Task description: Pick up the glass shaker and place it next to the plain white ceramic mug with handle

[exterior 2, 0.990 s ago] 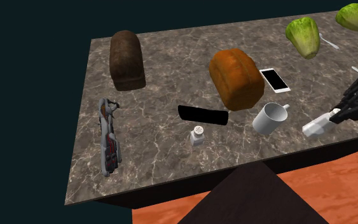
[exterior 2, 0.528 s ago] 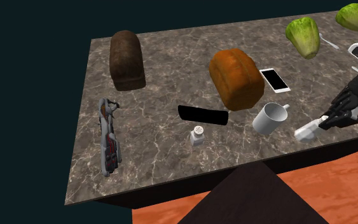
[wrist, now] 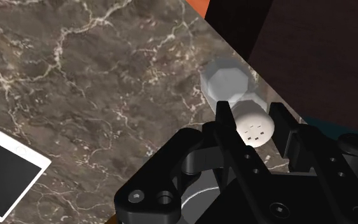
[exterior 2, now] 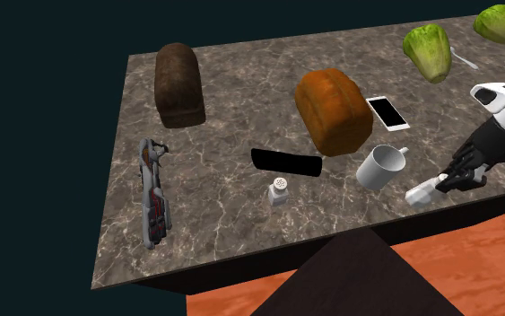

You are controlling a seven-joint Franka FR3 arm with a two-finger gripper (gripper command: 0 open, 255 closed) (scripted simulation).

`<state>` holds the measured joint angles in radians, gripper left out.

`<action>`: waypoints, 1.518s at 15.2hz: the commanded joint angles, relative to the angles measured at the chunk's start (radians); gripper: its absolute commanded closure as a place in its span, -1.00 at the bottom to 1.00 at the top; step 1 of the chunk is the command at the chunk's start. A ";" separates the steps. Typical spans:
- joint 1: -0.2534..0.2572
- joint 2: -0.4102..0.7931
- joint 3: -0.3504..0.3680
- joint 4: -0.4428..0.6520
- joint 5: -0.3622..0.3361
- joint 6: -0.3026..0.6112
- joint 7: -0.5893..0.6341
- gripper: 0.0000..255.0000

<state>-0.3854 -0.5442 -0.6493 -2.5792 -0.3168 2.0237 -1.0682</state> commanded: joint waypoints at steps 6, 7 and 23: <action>0.005 0.032 -0.023 -0.033 -0.005 0.065 -0.006 1.00; 0.005 0.032 -0.023 -0.033 -0.005 0.065 -0.006 1.00; 0.001 -0.021 0.021 0.061 0.012 -0.079 -0.002 -1.00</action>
<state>-0.3820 -0.5594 -0.6311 -2.5261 -0.3050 1.9579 -1.0684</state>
